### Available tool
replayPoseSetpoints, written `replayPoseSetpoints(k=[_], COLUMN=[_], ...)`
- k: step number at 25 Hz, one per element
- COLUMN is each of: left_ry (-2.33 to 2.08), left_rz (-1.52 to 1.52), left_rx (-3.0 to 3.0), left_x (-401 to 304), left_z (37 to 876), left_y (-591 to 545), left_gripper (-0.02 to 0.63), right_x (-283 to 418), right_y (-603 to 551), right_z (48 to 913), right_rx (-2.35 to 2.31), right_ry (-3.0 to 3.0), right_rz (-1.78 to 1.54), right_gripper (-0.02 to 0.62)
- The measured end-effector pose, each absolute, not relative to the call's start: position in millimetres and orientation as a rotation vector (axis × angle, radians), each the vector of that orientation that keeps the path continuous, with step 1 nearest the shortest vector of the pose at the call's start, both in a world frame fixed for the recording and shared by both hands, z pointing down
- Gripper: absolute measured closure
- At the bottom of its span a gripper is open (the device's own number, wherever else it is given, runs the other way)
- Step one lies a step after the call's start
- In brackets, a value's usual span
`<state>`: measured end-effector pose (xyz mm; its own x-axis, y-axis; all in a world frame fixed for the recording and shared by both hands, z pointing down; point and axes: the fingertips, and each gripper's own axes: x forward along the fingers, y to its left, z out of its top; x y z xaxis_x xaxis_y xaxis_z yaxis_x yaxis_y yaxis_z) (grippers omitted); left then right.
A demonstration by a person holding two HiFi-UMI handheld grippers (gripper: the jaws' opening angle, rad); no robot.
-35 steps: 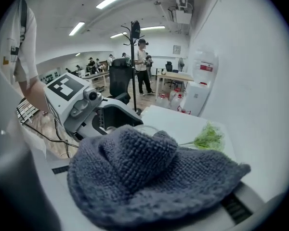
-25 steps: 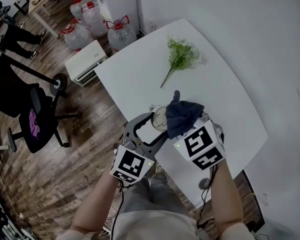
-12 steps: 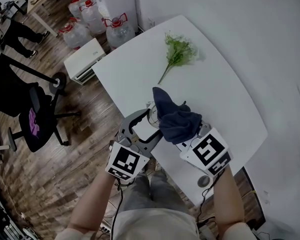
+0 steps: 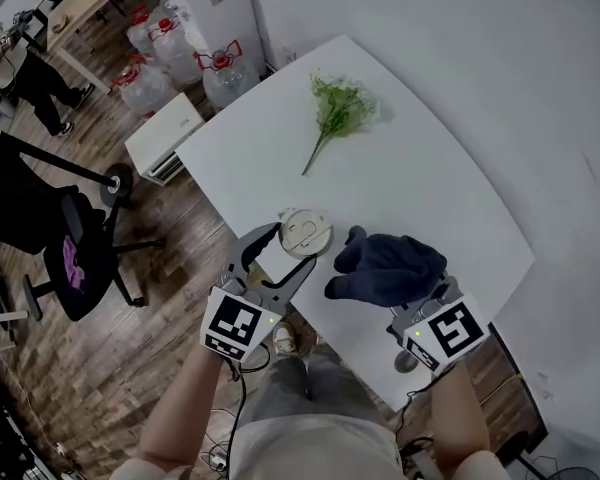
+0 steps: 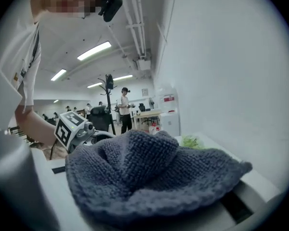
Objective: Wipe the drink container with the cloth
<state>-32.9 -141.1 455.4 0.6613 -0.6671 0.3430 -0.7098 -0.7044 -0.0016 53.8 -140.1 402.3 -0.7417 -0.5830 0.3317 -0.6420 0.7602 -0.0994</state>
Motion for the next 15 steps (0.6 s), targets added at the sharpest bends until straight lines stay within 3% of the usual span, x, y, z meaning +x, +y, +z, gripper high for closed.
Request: replayPoseSetpoints(k=[3,5,7,15], left_ry=[-1.209,-1.245,-1.249,-1.215], left_rz=[0.340,0.316,0.367,0.324], left_rx=[2.675,2.655,2.667,2.613], left_x=[-45,-52,-53,-43], left_z=[441,434,434,438], left_y=[-142,-145,-149,-173], left_gripper=[0.311,0.311,0.311,0.313], right_x=[58,59,60,53], right_y=[-135,-133,-132,-127], right_z=[394,392,391,415], right_rx=[1.011,1.038,1.060,1.003], right_ry=[-2.737,-2.761,-2.767,-2.758], right_rz=[0.325,0.322,0.306,0.281], right_gripper=[0.520,0.446,0.330,0.288])
